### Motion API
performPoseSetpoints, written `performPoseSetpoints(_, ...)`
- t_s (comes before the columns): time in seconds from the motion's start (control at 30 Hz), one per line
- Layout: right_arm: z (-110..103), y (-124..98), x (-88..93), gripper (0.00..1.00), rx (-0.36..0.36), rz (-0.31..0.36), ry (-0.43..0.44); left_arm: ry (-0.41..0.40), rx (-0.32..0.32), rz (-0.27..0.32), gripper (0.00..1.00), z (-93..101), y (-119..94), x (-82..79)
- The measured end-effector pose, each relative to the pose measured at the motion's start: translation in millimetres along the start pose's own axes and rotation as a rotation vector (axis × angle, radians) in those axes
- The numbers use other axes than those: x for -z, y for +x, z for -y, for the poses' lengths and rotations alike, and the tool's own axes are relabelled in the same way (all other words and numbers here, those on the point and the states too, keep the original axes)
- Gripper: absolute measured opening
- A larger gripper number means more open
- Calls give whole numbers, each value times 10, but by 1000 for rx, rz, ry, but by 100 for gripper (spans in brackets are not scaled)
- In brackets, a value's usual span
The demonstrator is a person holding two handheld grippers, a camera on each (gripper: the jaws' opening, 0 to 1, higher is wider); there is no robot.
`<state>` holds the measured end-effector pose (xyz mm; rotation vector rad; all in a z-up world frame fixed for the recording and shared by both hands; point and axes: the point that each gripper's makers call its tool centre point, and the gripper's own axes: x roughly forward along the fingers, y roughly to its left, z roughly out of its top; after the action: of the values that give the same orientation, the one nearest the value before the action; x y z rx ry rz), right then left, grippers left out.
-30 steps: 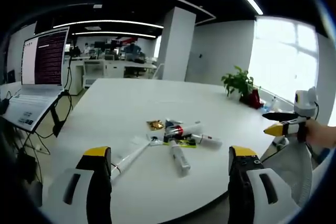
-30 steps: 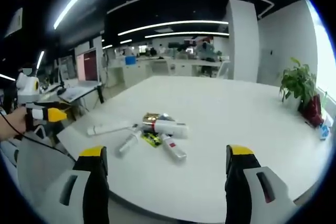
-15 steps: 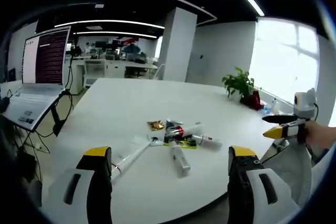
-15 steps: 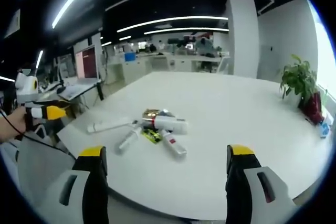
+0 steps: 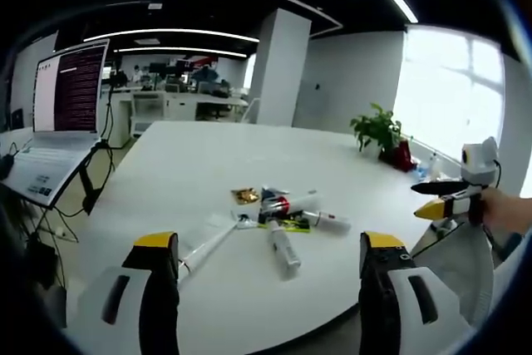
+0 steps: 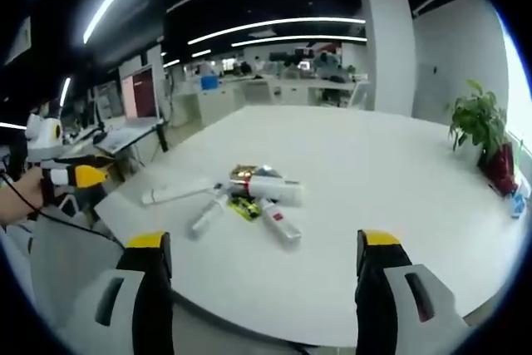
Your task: Arrange the skincare products in the storage area until every visible bottle or jar stands upright without overlapping.
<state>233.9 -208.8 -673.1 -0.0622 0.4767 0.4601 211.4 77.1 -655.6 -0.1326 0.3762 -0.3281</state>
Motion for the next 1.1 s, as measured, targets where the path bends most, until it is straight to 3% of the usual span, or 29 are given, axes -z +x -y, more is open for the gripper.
performPoseSetpoints(0.2,-46,74,-27,87,-44,-15,-33,-1,-2,5,83,-3,-6,-10)
performPoseSetpoints(0.57,57,193,-1,86,-84,-50,-59,-4,-53,-18,83,-82,6,29)
performPoseSetpoints(1.1,445,400,-233,84,-104,-69,-72,-35,-71,-57,81,-160,57,92)
